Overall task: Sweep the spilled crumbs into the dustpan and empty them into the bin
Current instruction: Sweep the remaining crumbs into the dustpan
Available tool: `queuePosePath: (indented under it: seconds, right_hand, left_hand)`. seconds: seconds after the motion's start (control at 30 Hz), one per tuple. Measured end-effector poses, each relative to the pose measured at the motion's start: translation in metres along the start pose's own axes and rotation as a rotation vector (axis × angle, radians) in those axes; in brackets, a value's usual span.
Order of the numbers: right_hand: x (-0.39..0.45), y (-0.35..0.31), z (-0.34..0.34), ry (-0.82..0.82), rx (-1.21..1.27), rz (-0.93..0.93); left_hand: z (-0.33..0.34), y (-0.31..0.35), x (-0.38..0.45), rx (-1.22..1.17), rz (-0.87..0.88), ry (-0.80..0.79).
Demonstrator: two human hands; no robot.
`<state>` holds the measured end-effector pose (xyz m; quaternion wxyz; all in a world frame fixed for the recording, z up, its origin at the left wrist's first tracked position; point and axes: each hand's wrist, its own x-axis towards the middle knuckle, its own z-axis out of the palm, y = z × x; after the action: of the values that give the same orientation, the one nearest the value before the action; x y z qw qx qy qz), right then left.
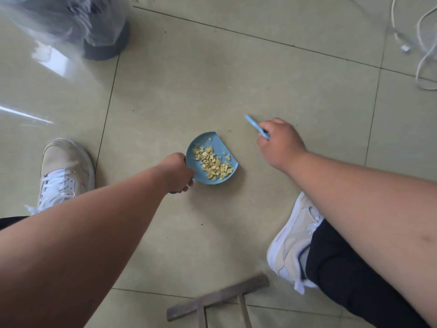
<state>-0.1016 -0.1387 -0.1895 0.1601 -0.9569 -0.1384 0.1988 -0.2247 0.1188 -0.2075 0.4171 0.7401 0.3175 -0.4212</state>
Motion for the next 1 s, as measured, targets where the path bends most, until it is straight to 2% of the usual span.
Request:
queuePosePath:
  seconds: [0.17, 0.23, 0.4, 0.53, 0.73, 0.87, 1.0]
  right_hand:
    - [-0.018, -0.06, 0.027, -0.218, 0.058, -0.244]
    - [-0.023, -0.072, 0.03, -0.231, 0.074, -0.29]
    - [0.0, -0.063, 0.01, -0.031, 0.094, -0.183]
    - [0.024, -0.034, -0.014, 0.1, -0.018, -0.041]
    - [0.023, -0.021, -0.003, 0.007, -0.117, 0.084]
    - [0.004, -0.054, 0.022, -0.07, -0.16, -0.041]
    - [-0.02, -0.097, 0.046, -0.207, -0.07, -0.182]
  left_hand:
    - [-0.004, -0.001, 0.002, 0.009, -0.024, 0.025]
    - [-0.008, -0.005, 0.001, 0.015, -0.029, 0.027]
    - [-0.027, -0.023, -0.003, 0.034, -0.019, 0.036]
    - [-0.044, -0.044, -0.004, 0.047, -0.035, 0.055]
    - [-0.053, -0.062, -0.005, 0.064, -0.053, 0.055]
    - [-0.054, -0.065, -0.004, 0.059, -0.055, 0.052]
    - [-0.052, -0.061, -0.005, 0.051, -0.057, 0.048]
